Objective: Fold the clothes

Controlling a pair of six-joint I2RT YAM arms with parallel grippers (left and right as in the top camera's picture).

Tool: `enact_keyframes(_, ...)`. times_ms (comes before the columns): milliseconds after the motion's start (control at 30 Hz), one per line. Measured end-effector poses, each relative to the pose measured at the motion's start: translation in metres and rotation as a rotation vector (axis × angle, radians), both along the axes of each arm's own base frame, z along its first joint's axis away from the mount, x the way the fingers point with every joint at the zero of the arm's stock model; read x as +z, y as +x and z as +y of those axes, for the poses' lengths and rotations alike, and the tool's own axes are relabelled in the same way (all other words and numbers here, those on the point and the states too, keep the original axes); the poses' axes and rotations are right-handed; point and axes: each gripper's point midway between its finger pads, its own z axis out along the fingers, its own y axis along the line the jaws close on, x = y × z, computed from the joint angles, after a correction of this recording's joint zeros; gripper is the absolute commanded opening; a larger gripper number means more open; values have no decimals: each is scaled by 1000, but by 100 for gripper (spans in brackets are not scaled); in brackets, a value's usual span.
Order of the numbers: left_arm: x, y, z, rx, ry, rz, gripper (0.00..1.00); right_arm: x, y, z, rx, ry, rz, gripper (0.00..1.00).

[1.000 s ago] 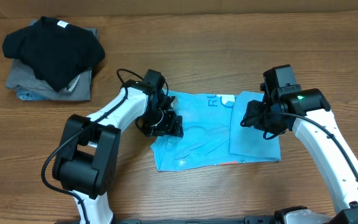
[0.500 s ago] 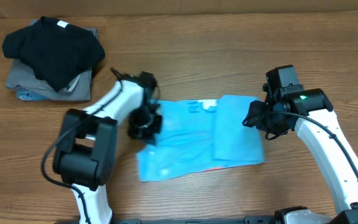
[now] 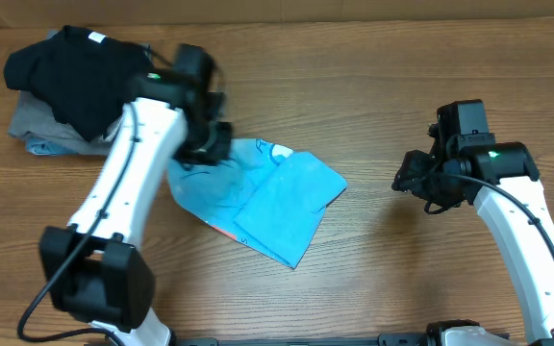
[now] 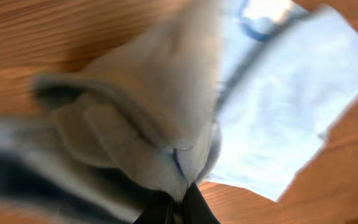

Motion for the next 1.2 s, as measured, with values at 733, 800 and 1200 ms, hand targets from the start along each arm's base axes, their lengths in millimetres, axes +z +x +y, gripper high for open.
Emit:
enact_keyframes(733, -41, -70, -141, -366, 91, 74, 56, 0, 0, -11, -39, -1, 7, 67)
enact_keyframes(800, -30, -54, -133, -336, 110, 33, 61, 0, 0, -11, -40, 0, 7, 71)
enact_keyframes(1200, -36, 16, -47, -101, 44, 61, 79, -2, -6, 4, 3, 81, 40, 73)
